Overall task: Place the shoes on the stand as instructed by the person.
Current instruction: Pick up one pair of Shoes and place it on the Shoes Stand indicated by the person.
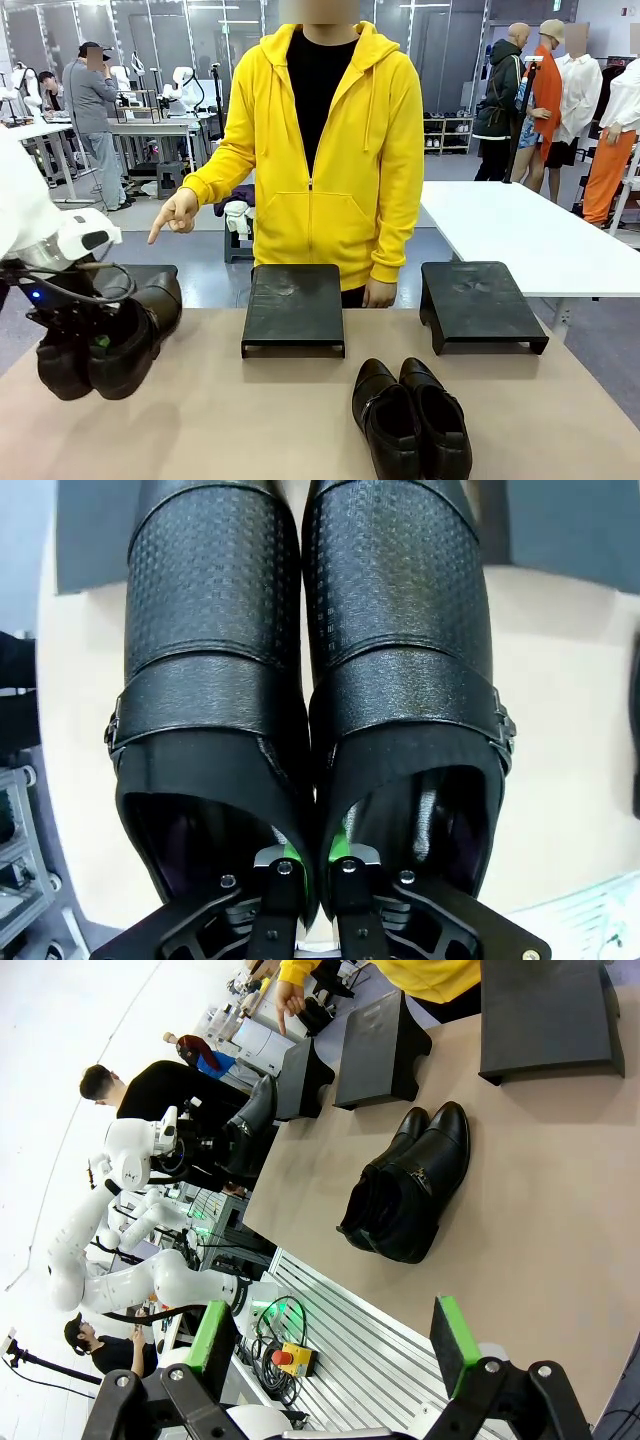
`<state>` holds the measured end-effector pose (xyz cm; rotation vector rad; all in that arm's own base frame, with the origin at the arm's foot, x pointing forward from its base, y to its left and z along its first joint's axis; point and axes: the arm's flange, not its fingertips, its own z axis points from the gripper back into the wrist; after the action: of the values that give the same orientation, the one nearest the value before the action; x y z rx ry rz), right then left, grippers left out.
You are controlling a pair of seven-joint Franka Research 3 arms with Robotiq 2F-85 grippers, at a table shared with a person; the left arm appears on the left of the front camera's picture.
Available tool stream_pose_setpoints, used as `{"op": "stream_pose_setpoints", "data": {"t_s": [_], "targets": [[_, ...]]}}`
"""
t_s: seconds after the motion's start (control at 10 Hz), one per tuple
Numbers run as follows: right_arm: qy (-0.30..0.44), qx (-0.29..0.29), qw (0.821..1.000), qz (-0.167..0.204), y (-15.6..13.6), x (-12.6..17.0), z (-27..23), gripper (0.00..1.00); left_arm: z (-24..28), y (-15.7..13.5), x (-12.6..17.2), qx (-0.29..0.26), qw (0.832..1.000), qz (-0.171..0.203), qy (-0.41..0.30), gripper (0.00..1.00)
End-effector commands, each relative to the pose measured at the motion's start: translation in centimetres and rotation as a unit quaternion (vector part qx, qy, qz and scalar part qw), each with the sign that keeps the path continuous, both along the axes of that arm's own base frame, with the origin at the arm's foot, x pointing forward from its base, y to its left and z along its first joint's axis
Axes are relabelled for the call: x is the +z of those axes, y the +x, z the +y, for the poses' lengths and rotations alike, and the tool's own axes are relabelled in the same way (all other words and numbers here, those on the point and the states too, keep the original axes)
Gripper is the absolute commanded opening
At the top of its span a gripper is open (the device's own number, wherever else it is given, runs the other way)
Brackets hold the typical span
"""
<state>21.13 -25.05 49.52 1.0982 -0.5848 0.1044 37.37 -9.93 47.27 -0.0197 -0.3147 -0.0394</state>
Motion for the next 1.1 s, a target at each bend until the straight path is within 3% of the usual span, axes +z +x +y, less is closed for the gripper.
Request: {"op": "stream_pose_setpoints", "data": {"t_s": [0.0,0.3,1.0], "targets": [[0.0,-0.001,1.0,-0.002,-0.1,0.1,0.0,1.0,2.2,3.1,0.7,-0.022,0.999,-0.031,0.006,0.07],[0.0,-0.001,1.0,-0.002,-0.1,0.1,0.0,1.0,6.1,7.4,0.4,-0.038,0.996,-0.083,0.016,0.07],[0.0,-0.001,1.0,-0.002,-0.1,0.1,0.0,1.0,10.8,14.3,-0.7,-0.057,0.992,-0.109,0.021,0.07]]}}
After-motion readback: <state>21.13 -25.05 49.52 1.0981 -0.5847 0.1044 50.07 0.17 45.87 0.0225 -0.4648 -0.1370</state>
